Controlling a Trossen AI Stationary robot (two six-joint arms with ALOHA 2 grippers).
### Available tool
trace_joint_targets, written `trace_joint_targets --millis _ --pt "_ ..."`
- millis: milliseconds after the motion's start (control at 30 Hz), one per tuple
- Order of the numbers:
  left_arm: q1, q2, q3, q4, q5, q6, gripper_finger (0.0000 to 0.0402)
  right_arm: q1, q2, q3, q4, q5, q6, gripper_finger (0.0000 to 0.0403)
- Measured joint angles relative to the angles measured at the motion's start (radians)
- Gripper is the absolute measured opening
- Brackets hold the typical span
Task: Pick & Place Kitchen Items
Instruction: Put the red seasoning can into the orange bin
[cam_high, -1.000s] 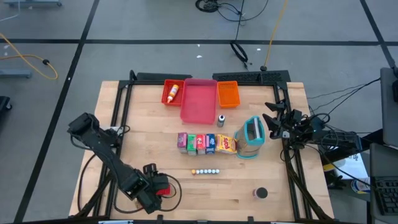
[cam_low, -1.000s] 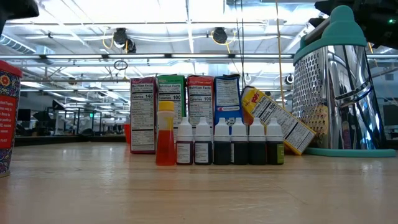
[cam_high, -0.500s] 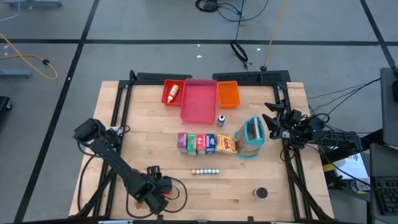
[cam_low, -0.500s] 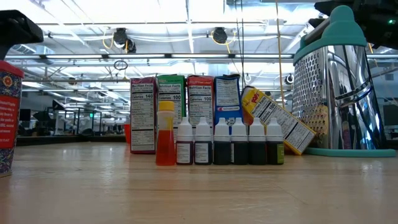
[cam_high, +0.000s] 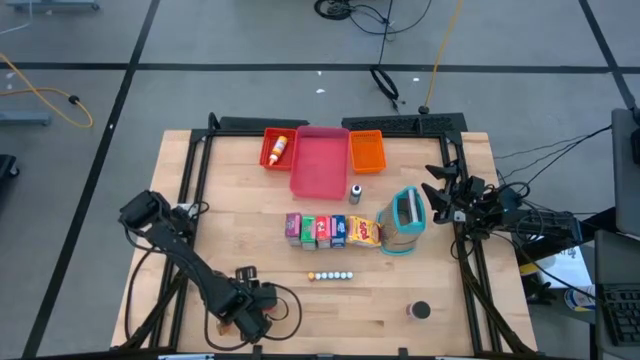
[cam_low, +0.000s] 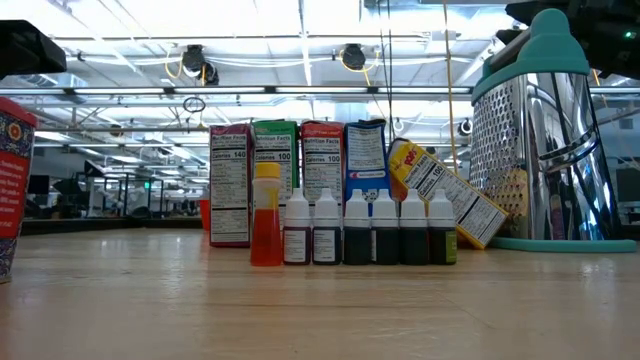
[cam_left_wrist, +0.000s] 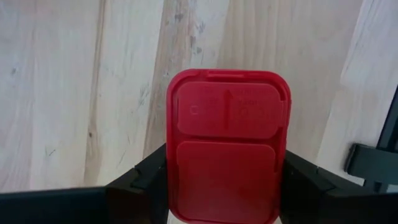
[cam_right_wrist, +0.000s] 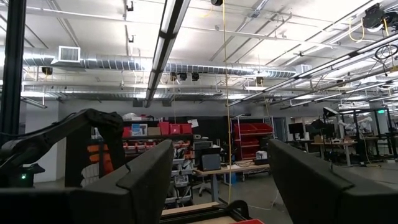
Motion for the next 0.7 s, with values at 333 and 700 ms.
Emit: trace_joint_targets --millis 333,700 --pt "0.058 -0.135 0.067 -0.159 0.005 0.004 0.0206 0.000 0.000 0.000 0.000 0.000 0.007 0.0254" --pt "0.239 -0.195 0.358 -0.545 -0.168 0.176 0.0206 0.000 0.085 0.110 -0.112 0.020 0.006 0.0254"
